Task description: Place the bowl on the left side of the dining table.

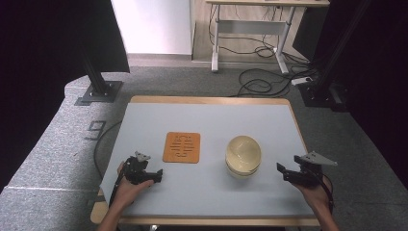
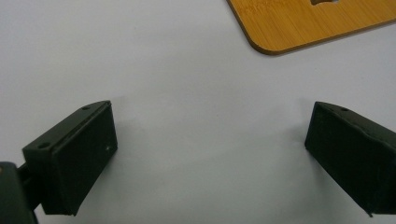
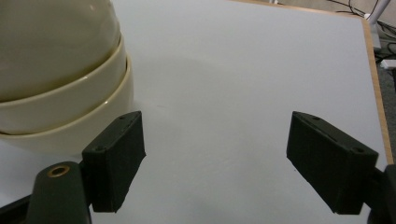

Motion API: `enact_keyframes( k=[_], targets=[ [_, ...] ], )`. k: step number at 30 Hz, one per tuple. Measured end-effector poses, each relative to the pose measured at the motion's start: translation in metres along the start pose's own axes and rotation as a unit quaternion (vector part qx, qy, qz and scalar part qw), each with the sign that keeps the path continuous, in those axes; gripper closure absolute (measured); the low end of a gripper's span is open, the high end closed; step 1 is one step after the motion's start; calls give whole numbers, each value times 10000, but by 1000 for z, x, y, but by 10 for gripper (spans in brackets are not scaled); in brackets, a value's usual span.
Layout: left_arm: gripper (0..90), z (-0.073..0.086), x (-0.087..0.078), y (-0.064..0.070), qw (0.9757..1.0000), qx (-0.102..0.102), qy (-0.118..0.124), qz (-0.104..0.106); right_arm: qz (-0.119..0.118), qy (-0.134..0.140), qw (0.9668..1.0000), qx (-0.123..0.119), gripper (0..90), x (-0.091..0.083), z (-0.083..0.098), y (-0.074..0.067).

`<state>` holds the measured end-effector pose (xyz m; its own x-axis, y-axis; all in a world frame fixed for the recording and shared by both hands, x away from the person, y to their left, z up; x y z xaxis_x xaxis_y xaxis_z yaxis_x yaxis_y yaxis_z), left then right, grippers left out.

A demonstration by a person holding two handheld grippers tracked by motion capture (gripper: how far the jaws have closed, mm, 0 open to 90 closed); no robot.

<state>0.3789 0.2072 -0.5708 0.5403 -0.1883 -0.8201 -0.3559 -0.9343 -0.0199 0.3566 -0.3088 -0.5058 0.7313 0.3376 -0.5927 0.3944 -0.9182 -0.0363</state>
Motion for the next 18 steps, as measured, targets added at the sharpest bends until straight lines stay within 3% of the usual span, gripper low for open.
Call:
enact_keyframes(
  k=[18],
  targets=[
    [24, 0, 0, 0, 10000, 3, -21, -12, -59, 253, 9997, 3, 206, -14, -17, -15]
  ],
)
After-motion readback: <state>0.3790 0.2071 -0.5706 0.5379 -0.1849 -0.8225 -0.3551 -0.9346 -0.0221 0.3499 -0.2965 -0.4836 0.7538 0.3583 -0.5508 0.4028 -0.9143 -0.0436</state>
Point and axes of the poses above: each handheld gripper's, and its own axes: x roughly forward along the jaws, z roughly out of its underside, y roughly to its right, the point moved 6 cm from there along x, roughly forward along the jaws, and after that the axes turned 5 degrees about -y, right-handed, at the moved point
